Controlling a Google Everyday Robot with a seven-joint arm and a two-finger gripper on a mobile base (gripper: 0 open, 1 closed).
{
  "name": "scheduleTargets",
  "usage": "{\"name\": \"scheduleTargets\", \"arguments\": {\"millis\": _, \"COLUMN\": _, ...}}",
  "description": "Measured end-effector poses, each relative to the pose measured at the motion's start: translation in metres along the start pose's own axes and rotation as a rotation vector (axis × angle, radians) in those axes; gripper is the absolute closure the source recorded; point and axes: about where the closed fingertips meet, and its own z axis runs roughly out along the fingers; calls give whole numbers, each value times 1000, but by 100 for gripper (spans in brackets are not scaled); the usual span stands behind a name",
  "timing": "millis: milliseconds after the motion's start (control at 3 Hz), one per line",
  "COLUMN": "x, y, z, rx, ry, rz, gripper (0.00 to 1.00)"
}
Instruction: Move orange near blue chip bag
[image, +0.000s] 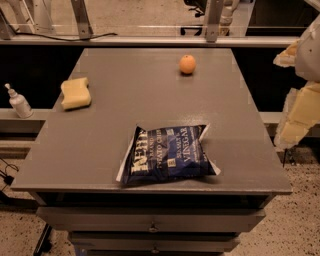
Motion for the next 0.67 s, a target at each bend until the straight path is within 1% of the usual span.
{"name": "scheduleTargets", "arguments": {"millis": 333, "x": 0, "y": 0, "z": 0, "rx": 0, "ry": -1, "rz": 0, "gripper": 0}}
{"name": "scheduleTargets", "arguments": {"millis": 667, "x": -5, "y": -6, "z": 4, "rx": 7, "ry": -40, "rz": -2, "gripper": 0}}
